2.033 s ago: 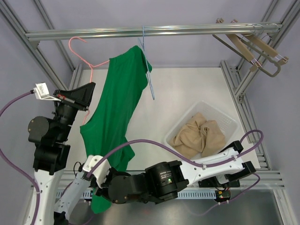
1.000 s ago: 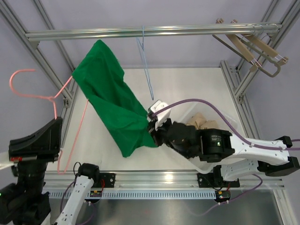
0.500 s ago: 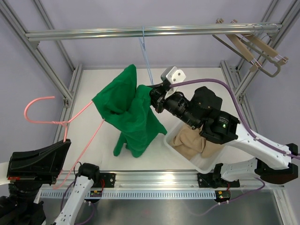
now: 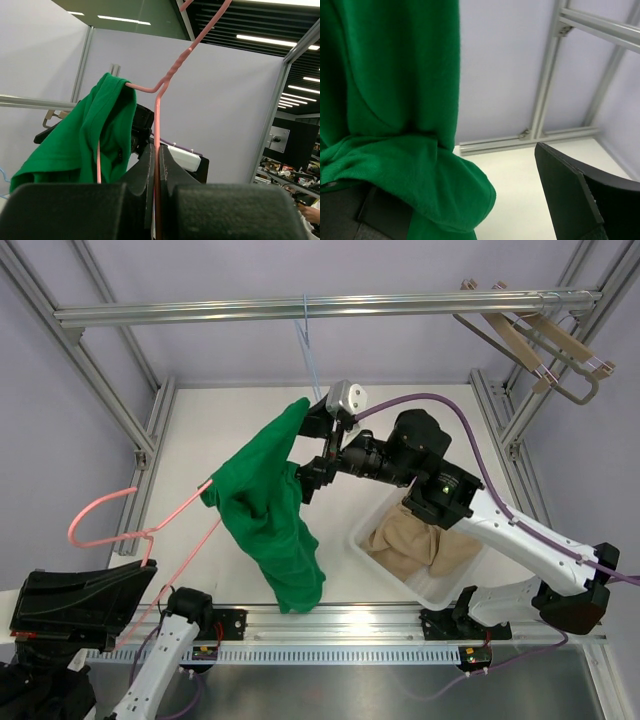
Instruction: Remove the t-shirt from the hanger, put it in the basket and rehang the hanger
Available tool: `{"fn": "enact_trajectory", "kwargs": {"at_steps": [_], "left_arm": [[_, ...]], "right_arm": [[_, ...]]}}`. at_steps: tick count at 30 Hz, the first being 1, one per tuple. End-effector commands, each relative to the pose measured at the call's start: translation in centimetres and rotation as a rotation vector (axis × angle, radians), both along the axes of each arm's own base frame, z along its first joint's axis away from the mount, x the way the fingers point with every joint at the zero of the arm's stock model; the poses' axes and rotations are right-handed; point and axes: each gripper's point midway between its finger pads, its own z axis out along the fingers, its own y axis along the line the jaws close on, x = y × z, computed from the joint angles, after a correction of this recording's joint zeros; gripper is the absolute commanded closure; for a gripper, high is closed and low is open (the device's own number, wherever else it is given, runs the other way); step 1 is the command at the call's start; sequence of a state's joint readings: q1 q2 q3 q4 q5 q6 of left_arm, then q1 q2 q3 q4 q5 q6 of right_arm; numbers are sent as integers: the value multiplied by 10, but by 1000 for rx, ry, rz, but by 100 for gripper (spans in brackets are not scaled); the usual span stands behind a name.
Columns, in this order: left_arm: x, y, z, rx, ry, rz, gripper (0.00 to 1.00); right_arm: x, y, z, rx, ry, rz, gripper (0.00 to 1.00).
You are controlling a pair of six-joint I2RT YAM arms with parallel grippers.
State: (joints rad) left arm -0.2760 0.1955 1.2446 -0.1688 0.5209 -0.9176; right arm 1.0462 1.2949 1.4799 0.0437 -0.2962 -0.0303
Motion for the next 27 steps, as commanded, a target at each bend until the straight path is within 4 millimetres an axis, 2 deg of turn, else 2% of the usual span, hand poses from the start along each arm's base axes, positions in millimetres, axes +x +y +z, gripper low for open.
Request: {"fn": "enact_trajectory", "kwargs": {"at_steps": [1,3,7,9,10,11,12,13,14,17,20,22,23,25,26,27], "left_arm": [[-12,1,7,-14,-72,-32,100],[-12,0,5,-13,-66,-37,100],[-1,-2,-2,-11,-35,-38,100],[2,-2,-5,-16,-21,-34,100],[6,-2,-9,-13,3,-24,100],[8,-1,-10,-10,4,-8,100],[9,0,-11,-14,8,-2,100],[10,0,-12,-14,11,2,100],[12,0,-13,-13,14,9,100],[17,0,-12,-13,24,16,100],[21,1,-6,-11,22,37,100],[20,2,1,-3,26,50,100],[20,3,4,6,20,65,100],[13,7,11,10,12,88,100],[14,8,11,22,6,107,100],[15,10,9,24,22,122,100]], "right_arm": [[-40,-2,9,32,-12,283,1],[-57,-8,6,11,-30,376,0],[-79,-21,9,4,-66,496,1],[-95,-32,18,33,-99,565,1],[-98,-34,15,33,-97,586,10],[-104,-40,23,59,-107,604,24],[-105,-43,25,72,-105,601,47],[-105,-43,21,74,-89,600,88],[-106,-47,27,98,-83,592,100],[-98,-46,24,114,-36,544,100],[-72,-39,14,103,65,395,100],[-43,-37,11,114,134,232,100],[-21,-42,8,125,186,99,100],[-3,-53,13,144,218,-28,100],[15,-68,16,169,255,-163,100],[23,-77,21,186,260,-226,100]]}}
